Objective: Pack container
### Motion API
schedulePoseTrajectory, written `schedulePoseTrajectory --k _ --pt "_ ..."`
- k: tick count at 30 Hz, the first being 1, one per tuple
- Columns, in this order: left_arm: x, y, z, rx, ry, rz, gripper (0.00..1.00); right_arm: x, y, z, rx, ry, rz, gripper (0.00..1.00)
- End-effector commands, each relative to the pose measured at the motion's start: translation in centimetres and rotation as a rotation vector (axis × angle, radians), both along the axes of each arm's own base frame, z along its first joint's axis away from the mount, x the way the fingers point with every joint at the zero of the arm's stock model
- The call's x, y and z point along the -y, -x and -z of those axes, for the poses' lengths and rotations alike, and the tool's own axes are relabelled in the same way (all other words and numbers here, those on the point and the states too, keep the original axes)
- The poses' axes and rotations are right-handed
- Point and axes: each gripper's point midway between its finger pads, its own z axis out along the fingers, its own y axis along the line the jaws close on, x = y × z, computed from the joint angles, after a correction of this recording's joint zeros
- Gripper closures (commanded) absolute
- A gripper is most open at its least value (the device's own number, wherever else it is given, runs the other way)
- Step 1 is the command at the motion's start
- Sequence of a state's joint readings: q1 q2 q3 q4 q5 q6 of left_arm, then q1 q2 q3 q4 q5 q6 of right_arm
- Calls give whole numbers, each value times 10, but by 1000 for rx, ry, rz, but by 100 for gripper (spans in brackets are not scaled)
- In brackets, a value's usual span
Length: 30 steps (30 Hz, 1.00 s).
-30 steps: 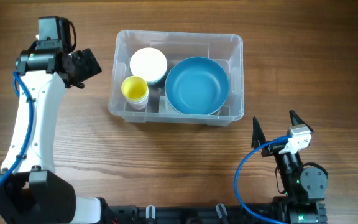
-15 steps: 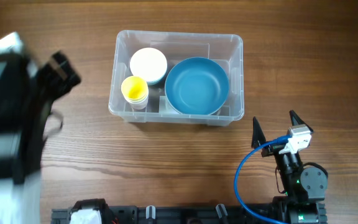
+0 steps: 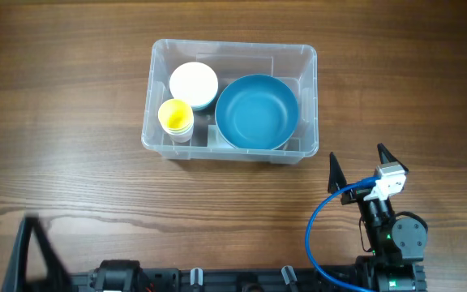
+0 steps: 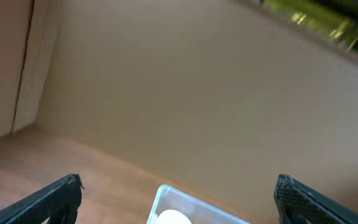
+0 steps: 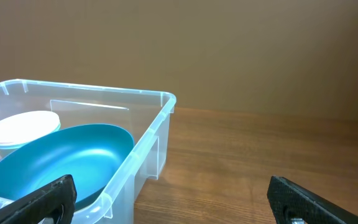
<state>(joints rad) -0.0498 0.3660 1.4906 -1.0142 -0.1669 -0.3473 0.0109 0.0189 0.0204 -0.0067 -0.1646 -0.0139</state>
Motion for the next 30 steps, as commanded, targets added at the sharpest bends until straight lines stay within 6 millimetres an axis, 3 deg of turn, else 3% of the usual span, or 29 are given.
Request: schedulePoseTrajectory --k 1,6,11,18,25,30 --pt "-1 30 6 54 8 8 0 -4 1 -1 14 11 -21 0" --pt "-2 50 34 4 5 11 0 -4 1 -1 14 11 -21 0" --pt "-2 48 66 -102 0 11 0 -4 1 -1 14 11 -21 0" --pt "0 27 123 -271 -9 15 0 -4 1 -1 14 11 -21 0" --pt "8 6 151 -253 -6 49 0 -4 1 -1 14 11 -21 0" --pt "16 -30 169 -247 -5 85 0 -4 1 -1 14 11 -21 0"
